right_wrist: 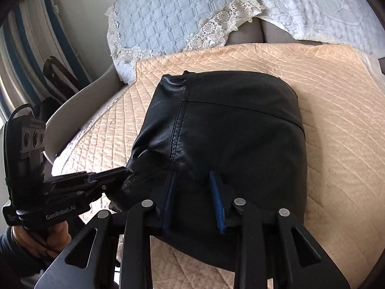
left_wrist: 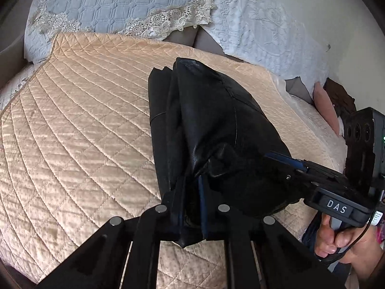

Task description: Fold large clothes

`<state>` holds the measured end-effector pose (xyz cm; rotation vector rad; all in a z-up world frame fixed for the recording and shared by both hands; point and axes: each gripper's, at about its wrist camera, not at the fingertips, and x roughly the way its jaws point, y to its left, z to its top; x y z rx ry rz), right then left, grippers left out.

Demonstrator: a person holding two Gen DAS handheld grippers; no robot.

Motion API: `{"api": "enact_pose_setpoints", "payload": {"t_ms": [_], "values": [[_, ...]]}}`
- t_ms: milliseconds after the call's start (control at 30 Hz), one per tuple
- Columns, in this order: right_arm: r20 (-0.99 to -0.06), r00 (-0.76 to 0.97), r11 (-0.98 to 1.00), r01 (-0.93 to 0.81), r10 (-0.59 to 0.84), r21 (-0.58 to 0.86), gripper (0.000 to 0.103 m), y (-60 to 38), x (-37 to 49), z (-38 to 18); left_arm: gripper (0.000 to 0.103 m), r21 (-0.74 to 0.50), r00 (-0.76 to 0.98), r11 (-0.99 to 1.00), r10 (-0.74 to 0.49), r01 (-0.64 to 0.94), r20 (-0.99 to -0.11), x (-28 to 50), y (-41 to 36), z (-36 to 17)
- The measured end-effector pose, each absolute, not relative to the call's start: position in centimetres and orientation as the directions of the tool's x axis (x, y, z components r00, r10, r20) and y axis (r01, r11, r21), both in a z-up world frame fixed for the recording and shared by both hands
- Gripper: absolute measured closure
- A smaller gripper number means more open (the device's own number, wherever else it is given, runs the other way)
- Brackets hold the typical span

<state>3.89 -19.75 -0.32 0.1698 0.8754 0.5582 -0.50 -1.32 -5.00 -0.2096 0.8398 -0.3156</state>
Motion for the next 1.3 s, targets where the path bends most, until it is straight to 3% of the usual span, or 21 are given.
{"api": "enact_pose_setpoints", "payload": {"t_ms": [233,467,533,600,667,700,900,1100,1200,1300], "values": [[-0.63,0.593,0.865,-0.331,0.501,0.377,0.074,-24.3,3.0,2.6,0.089,-0.273,0.633,0.942,-0.333,0.194,-0.699,-1.6,-0.9,-2.0],[-0.671,0.558,0.871,-0.27,0.489,0.41,0.072,-24.6,4.5,-0.3,0.085,-0.281,0.7,0.923,-0.384,0.264,-0.602,0.8,-3.8,3.5],[-0.679,0.551,0.875,-0.3,0.485,0.381,0.072,-23.2,4.0,-1.0,0.084,-0.294,0.689,0.91,-0.413,0.292,-0.595,2.9,-5.1,3.0],[-0.672,0.564,0.877,-0.3,0.48,0.375,0.071,-23.0,3.6,-1.2,0.084,-0.237,0.663,0.938,-0.347,0.255,-0.663,5.2,-6.0,0.0],[-0.663,0.554,0.864,-0.306,0.503,0.4,0.072,-23.6,3.5,-1.2,0.085,-0.262,0.595,0.94,-0.34,0.218,-0.728,6.5,-5.2,-3.9],[-0.658,0.543,0.853,-0.318,0.522,0.414,0.073,-24.0,3.5,-1.0,0.086,-0.289,0.599,0.933,-0.359,0.214,-0.716,6.3,-4.4,-5.0],[-0.642,0.597,0.875,-0.279,0.481,0.397,0.074,-26.9,4.9,1.2,0.087,-0.24,0.615,0.951,-0.309,0.195,-0.725,4.9,-4.5,-2.2],[-0.661,0.609,0.896,-0.239,0.439,0.374,0.074,-28.3,9.9,1.6,0.086,-0.232,0.68,0.945,-0.328,0.233,-0.655,7.7,-7.7,3.7],[-0.677,0.589,0.893,-0.219,0.442,0.393,0.074,-28.1,12.8,0.6,0.086,-0.231,0.644,0.955,-0.295,0.184,-0.706,11.7,-7.9,1.3],[-0.692,0.566,0.891,-0.225,0.449,0.395,0.074,-27.1,14.4,-0.2,0.095,-0.237,0.602,0.967,-0.246,0.096,-0.759,14.1,-5.4,-3.3]]}}
